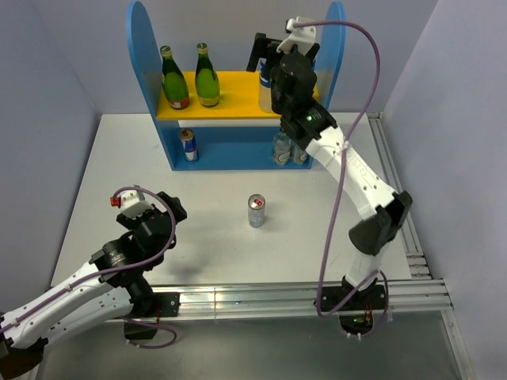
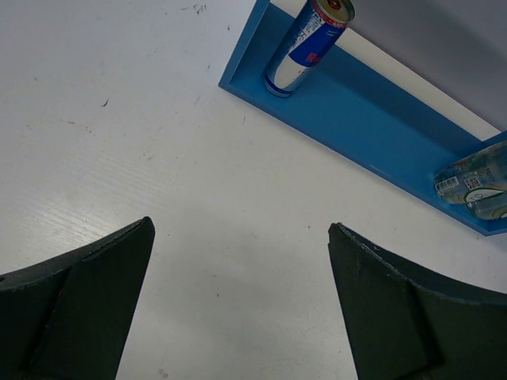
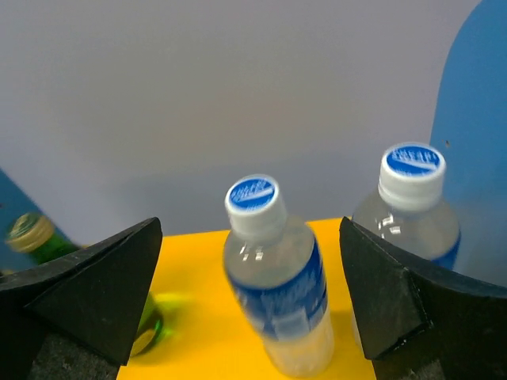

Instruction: Place and organize the beverage onto the shelf

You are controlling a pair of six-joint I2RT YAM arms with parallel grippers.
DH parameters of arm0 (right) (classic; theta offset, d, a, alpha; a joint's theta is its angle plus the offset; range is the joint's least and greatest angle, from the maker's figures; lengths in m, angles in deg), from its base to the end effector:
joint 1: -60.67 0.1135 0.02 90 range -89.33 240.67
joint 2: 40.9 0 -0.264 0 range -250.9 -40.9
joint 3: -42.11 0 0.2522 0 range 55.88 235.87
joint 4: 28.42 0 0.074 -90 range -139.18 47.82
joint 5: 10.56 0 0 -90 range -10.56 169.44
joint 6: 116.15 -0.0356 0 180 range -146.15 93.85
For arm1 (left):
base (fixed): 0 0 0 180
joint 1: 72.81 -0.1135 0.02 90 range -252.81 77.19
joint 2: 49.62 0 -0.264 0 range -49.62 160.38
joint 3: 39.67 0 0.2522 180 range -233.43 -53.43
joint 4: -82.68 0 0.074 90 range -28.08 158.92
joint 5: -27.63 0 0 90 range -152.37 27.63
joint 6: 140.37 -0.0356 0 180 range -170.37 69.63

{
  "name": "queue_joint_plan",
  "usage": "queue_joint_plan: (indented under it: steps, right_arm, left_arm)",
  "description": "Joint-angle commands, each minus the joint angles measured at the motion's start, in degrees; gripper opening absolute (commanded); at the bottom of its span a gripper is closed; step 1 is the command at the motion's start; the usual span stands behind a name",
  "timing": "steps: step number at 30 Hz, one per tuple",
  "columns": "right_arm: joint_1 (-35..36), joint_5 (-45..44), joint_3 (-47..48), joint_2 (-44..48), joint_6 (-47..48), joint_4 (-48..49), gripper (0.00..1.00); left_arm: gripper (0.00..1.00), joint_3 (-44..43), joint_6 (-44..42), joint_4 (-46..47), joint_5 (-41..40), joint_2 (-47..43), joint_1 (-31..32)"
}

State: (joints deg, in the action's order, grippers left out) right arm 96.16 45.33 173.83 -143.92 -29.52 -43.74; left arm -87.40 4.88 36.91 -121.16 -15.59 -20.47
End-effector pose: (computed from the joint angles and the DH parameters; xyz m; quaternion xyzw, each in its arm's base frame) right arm 0.3384 0.2168 0.5158 0.0572 0.6332 0.0781 0.7679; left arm 0.1002 -0.0800 0.2719 -0.2570 0.7560 -0.0868 0.5957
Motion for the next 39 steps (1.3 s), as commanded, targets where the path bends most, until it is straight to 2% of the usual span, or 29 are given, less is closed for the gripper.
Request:
queue_joint_plan:
  steps: [1, 3, 4, 6, 7, 9, 12, 13, 15, 16, 17, 18, 21, 22, 26, 31, 33, 39]
  right_arm:
    - [3.53, -5.68, -7.42, 10.8, -2.5, 3.85, 1.0]
    - [7.57, -8.33, -15.86, 19.73, -3.92, 6.64, 1.0]
    - [9.58, -12.0, -26.52, 23.27, -3.48, 12.4, 1.0]
    - [17.13, -14.57, -36.95, 33.0, -1.11, 18.32, 1.0]
    - [20.03, -19.63, -45.01, 35.76, -0.5, 21.4, 1.0]
    - [27.66, -23.27, -50.95, 41.64, -2.06, 20.47, 1.0]
    - [35.14, -30.56, -59.75, 46.92, -8.91, 12.23, 1.0]
    - [36.75, -32.15, -63.42, 48.17, -11.19, 6.72, 1.0]
    - [40.52, -35.75, -66.35, 51.15, -20.84, -1.03, 1.0]
    - [41.15, -36.29, -68.53, 52.12, -24.88, -9.43, 1.0]
    - [41.68, -36.38, -69.51, 53.09, -31.97, -13.34, 1.0]
    - [42.21, -36.73, -70.57, 54.93, -35.17, -19.9, 1.0]
    - [43.61, -36.82, -73.74, 58.63, -44.33, -27.24, 1.0]
    - [44.14, -36.99, -74.96, 59.42, -47.39, -30.75, 1.0]
    - [44.49, -36.38, -77.69, 63.81, -47.95, -32.27, 1.0]
    - [44.49, -36.91, -79.98, 66.02, -47.17, -32.45, 1.0]
    - [44.49, -36.82, -80.42, 66.9, -46.72, -32.01, 1.0]
    - [44.5, -36.56, -81.91, 70.15, -44.7, -31.66, 1.0]
  left_arm:
    - [0.98, -0.48, -0.13, 0.81, -0.37, -0.01, 0.22]
    - [0.98, -0.74, -0.48, 1.07, 1.03, 0.17, 0.22]
    - [0.98, -0.74, -2.31, 1.94, 2.26, 0.26, 0.31]
    - [0.96, -0.3, -6.61, 5.8, 4.89, 0.17, 0.48]
    - [0.96, 0.05, -7.68, 6.78, 8.13, 0.08, 0.83]
    - [0.96, 0.84, -11.71, 11.06, 11.57, -0.18, 3.1]
    - [0.96, 1.46, -15.68, 15.82, 17.47, 1.39, 7.58]
    - [0.96, 1.37, -16.48, 16.71, 18.35, 2.18, 8.91]
    - [0.97, 1.37, -18.41, 19.42, 19.67, 5.34, 13.03]
    - [0.98, 1.37, -18.68, 20.14, 19.15, 6.66, 14.62]
    - [0.99, 1.46, -18.68, 20.93, 17.32, 9.2, 16.12]
    - [0.99, 1.63, -18.16, 21.98, 15.65, 10.44, 18.91]
    - [0.99, 3.3, -19.11, 28.65, 14.05, 15.1, 22.54]
    - [0.99, 4.52, -19.73, 34.15, 14.4, 17.29, 22.98]
    - [0.99, 6.38, -21.84, 44.45, 15.02, 24.15, 24.56]
    - [0.99, 6.29, -25.09, 56.59, 9.58, 37.31, 24.66]
    - [0.99, 6.38, -27.63, 64.92, 7.9, 41.02, 24.57]
    - [0.98, 1.29, -31.25, 75.5, 4.55, 55.44, 22.2]
